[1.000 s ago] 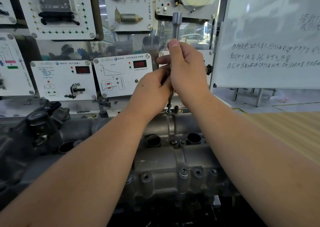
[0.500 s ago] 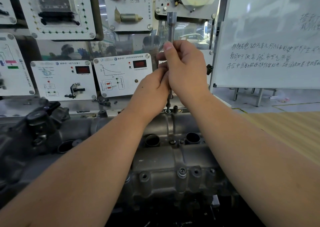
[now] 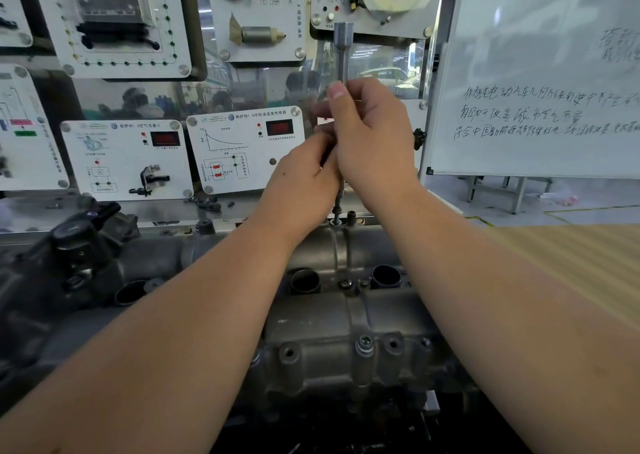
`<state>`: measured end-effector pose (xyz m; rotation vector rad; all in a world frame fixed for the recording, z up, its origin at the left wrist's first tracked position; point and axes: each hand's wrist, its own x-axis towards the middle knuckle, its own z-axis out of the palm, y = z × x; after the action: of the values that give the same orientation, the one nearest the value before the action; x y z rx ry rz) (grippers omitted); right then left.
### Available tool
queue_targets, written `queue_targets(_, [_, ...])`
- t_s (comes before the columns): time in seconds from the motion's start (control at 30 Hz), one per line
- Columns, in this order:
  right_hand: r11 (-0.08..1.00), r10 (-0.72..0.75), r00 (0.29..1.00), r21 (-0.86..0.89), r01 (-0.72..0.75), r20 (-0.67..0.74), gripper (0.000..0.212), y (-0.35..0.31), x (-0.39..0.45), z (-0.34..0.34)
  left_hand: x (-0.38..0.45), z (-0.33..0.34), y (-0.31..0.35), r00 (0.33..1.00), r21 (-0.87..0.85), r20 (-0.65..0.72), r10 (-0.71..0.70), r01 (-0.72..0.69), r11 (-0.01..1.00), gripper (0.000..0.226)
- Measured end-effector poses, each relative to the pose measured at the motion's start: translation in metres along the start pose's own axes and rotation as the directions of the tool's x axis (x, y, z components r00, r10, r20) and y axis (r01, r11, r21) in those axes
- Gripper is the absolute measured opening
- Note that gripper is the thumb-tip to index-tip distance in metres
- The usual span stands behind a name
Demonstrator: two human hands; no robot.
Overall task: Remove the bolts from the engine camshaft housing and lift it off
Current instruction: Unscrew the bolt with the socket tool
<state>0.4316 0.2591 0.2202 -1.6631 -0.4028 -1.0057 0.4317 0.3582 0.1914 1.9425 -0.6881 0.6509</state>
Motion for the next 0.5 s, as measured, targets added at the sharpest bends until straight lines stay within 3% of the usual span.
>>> queue_targets(0.2, [0.997, 0.063, 0.998, 0.048, -0.064, 0.017, 0.033, -0.002, 0.0006, 0.0013, 0.002, -0.0018, -0.0009, 1.0, 0.038, -0.001, 0.023, -0.023, 0.999, 0.021])
queue_targets(0.3, [0.995, 0.065, 0.997, 0.072, -0.068, 0.048, 0.027, -0.0036, -0.0018, 0.0023, 0.0042, -0.0021, -0.0028, 1.0, 0.05, -0.006, -0.01, 0.01, 0.999, 0.008])
queue_targets(0.4, [0.996, 0.049, 0.998, 0.069, -0.052, 0.044, 0.012, -0.0016, -0.0026, 0.0022, 0.0034, -0.0017, -0.002, 1.0, 0.062, -0.009, -0.012, 0.012, 0.998, 0.015])
queue_targets(0.5, [1.0, 0.007, 1.0, 0.014, -0.008, 0.007, 0.014, -0.0002, -0.0006, 0.0008, 0.0003, -0.0004, 0.0004, 1.0, 0.015, 0.003, 0.002, -0.002, 1.0, 0.019])
